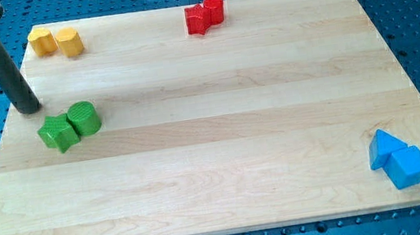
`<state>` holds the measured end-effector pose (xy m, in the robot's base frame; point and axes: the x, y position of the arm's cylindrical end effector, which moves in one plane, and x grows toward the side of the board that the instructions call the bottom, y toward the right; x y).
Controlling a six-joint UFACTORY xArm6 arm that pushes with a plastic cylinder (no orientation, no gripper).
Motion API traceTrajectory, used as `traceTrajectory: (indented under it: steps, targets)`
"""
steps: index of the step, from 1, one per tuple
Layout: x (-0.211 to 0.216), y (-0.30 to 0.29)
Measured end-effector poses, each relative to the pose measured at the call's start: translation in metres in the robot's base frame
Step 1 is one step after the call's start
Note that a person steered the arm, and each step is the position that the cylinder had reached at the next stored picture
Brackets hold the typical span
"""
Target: Separate the red blocks
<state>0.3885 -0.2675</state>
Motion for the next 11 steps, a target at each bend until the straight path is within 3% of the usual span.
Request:
traceTrajectory:
  steps: [1, 4, 5, 9, 10, 11]
  targets:
    - [0.0, 0.019]
    - [-0.079, 0.264]
    - [-0.102, 0.306]
    - [-0.151, 0.264]
    - [-0.137, 0.238]
    - [-0.091, 0.173]
